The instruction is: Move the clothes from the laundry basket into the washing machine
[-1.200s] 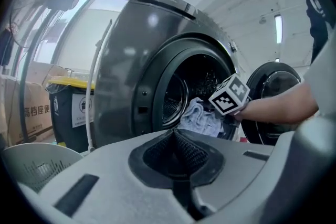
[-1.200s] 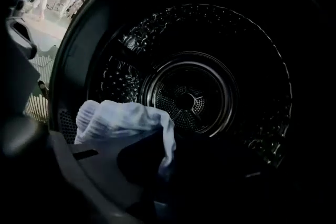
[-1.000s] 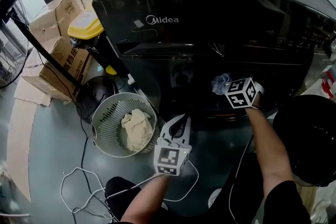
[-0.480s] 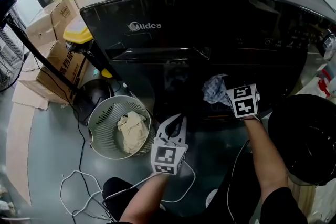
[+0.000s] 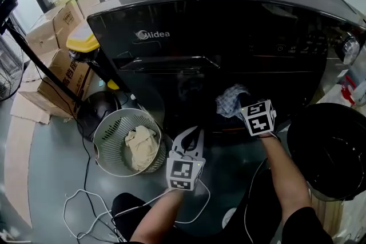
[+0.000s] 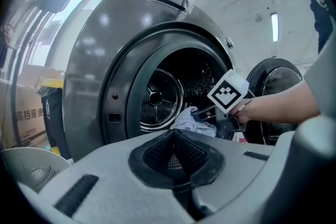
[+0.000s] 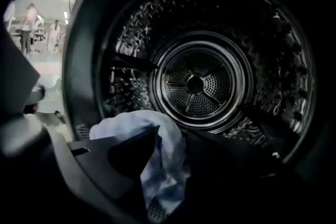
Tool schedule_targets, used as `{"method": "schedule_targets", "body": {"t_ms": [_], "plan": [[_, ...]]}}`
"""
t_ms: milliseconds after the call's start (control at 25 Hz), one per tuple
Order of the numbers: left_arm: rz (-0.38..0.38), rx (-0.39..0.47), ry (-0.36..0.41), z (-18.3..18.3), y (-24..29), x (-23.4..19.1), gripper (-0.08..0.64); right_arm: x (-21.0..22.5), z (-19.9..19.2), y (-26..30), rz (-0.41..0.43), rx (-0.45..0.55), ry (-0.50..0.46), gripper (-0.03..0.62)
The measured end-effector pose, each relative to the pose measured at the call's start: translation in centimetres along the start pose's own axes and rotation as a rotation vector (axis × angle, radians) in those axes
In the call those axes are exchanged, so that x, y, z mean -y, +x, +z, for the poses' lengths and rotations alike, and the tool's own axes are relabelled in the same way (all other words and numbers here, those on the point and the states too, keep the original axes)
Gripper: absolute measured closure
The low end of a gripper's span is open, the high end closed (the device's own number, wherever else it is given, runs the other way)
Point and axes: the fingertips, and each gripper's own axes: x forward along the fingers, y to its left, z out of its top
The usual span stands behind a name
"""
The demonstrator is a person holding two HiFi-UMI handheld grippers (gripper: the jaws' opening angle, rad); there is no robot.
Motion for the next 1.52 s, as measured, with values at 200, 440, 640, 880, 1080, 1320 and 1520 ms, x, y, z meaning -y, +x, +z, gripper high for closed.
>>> {"method": "schedule_targets", "body": {"t_ms": [200,440,640,880,1080,1320,1520], "plan": [[0.025,0.001,-0.004,-0.1,-0.2,-0.5,0.554,3.8,3.1,4.4,-0.098,0.003,-0.023,0.420],[0.050,0.011,-0.011,0.1,-0.2,-1.6,0.554,3.1,3.4,3.2,-0.061,0.067,0.052,0.423],[0.056,0.020,-0.012,0.6,-0.2,-2.1,0.554,0.1,4.4,-2.4,-0.004,0.189,0.109,0.477],[0.055,0.034,-0.015,1.5,-0.9,-2.8,0.554,-3.4,5.1,-9.0,0.063,0.270,0.153,0.565],[0.069,0.051,-0.016,2.3,-2.5,-3.7,0.554,-7.0,5.2,-12.4,0.116,0.295,0.158,0.581],[0.115,0.051,-0.009,1.8,-5.6,-6.7,0.554,-13.6,4.6,-12.4,0.230,0.262,0.161,0.581],[0.193,0.033,-0.008,0.6,-9.2,-10.8,0.554,-19.7,6.5,-11.3,0.349,0.277,0.112,0.581]]}}
